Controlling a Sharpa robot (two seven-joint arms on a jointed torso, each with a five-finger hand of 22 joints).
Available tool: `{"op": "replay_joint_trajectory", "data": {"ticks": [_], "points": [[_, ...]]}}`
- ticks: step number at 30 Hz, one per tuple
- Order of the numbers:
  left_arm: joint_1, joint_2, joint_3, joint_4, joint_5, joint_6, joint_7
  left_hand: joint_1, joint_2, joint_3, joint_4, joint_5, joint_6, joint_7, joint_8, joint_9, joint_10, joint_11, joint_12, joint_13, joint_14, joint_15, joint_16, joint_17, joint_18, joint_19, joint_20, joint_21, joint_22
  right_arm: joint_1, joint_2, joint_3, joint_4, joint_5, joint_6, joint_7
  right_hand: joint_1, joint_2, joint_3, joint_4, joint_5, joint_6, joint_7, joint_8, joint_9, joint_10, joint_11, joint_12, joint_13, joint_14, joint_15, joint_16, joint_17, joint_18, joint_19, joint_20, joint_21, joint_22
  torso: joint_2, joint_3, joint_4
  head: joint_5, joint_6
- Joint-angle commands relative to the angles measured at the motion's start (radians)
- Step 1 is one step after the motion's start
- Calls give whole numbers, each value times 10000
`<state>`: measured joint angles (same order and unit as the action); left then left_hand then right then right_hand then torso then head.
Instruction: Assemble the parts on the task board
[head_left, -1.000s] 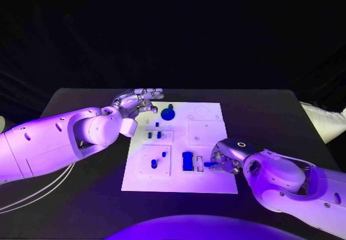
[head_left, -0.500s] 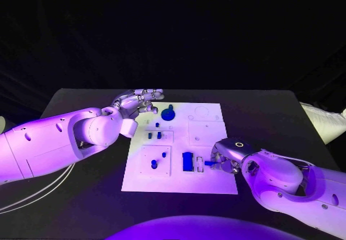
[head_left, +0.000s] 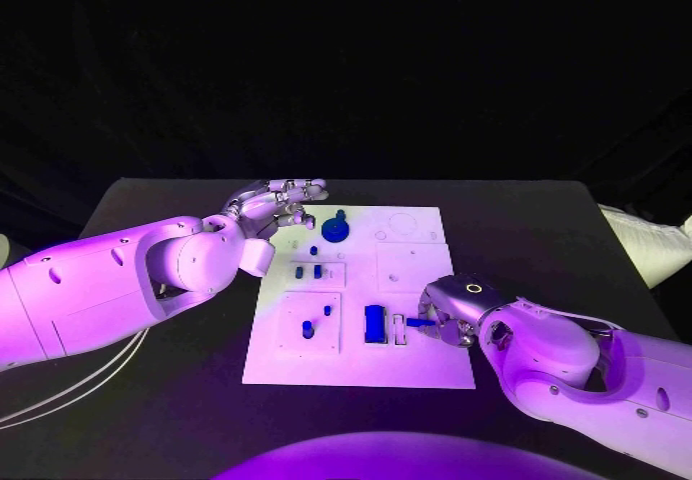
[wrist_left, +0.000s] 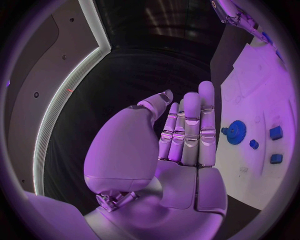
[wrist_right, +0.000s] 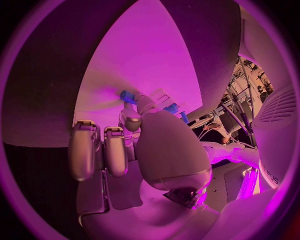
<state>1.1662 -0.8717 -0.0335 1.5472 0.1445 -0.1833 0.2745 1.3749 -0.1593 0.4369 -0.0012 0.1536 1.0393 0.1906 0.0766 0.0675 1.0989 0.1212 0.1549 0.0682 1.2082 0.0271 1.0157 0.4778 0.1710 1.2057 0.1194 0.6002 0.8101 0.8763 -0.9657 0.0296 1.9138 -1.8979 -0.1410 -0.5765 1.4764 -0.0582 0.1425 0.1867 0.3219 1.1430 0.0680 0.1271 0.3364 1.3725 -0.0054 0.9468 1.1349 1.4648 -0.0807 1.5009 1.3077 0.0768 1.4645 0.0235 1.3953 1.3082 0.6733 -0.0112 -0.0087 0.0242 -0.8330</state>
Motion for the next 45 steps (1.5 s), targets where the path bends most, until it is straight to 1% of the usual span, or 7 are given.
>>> {"op": "replay_joint_trajectory", "data": {"ticks": [1,10,20,25,31,36,45], "points": [[3,20,5,19,-90,198,19,-32,103,-40,8,-22,-45,8,61,-2,-77,-26,35,-8,-75,-2,52,-16,112,-27,44,-59,-12,-92,-65,-80,-53,476,-84,-190,-328,-47,763,-225,289,167,-88,31,58,266,-166,69,334,863,-64,56,1670,-197,117,-55,46,87,9,9,-1,-8,6],[3,20,4,22,-93,186,11,-22,122,-43,0,-53,-52,9,65,-2,-91,-24,49,-9,-82,1,56,-29,111,-29,46,-65,-16,-64,-375,-22,186,2176,-1288,-347,-1366,-331,1446,266,196,215,-116,0,131,411,-174,256,501,896,-80,160,1828,-216,163,-62,113,185,3,3,1,-9,-5],[3,20,4,28,-94,193,4,-22,122,-43,0,-53,-52,9,65,-2,-91,-24,49,-9,-82,1,56,-29,111,-29,46,-65,-16,-46,-465,13,373,3883,-2369,-345,-1601,-502,1540,328,122,238,-120,-5,155,439,-175,312,557,901,-79,176,1853,-217,169,-68,121,199,7,0,4,-9,-15],[3,18,4,36,-94,197,0,-22,122,-43,0,-53,-52,9,65,-2,-91,-24,49,-9,-82,1,56,-29,111,-29,46,-65,-16,-44,-397,16,396,4567,-2474,-318,-1694,-583,1555,347,138,251,-117,-6,165,449,-174,338,582,903,-79,183,1864,-218,170,-68,122,201,4,-7,5,-18,-16],[3,21,4,41,-94,207,-10,-22,122,-43,0,-53,-52,9,65,-2,-91,-24,49,-9,-82,1,56,-29,111,-29,46,-65,-16,-44,-267,16,398,5132,-2512,-293,-2048,-702,1509,449,601,305,-121,1,204,511,-174,465,689,913,-78,215,1911,-228,191,-70,156,252,3,0,11,-11,-15],[3,24,3,49,-94,213,-13,-22,122,-43,0,-53,-52,9,65,-2,-91,-24,49,-9,-82,1,56,-29,111,-29,46,-65,-16,-44,-95,13,296,5371,-2294,-280,-2638,-771,1063,695,1780,359,-122,1,250,568,-173,577,798,919,-77,236,1942,-238,210,-72,185,297,4,-7,10,-11,-4],[3,26,3,57,-95,222,-16,-22,122,-43,0,-53,-52,9,65,-2,-91,-24,49,-9,-82,1,56,-29,111,-29,46,-65,-16,-44,90,11,141,5412,-2004,-316,-2996,-673,602,884,2036,376,-118,-17,279,587,-165,620,862,918,-74,234,1941,-237,211,-70,185,303,3,-4,8,7,-12]]}}
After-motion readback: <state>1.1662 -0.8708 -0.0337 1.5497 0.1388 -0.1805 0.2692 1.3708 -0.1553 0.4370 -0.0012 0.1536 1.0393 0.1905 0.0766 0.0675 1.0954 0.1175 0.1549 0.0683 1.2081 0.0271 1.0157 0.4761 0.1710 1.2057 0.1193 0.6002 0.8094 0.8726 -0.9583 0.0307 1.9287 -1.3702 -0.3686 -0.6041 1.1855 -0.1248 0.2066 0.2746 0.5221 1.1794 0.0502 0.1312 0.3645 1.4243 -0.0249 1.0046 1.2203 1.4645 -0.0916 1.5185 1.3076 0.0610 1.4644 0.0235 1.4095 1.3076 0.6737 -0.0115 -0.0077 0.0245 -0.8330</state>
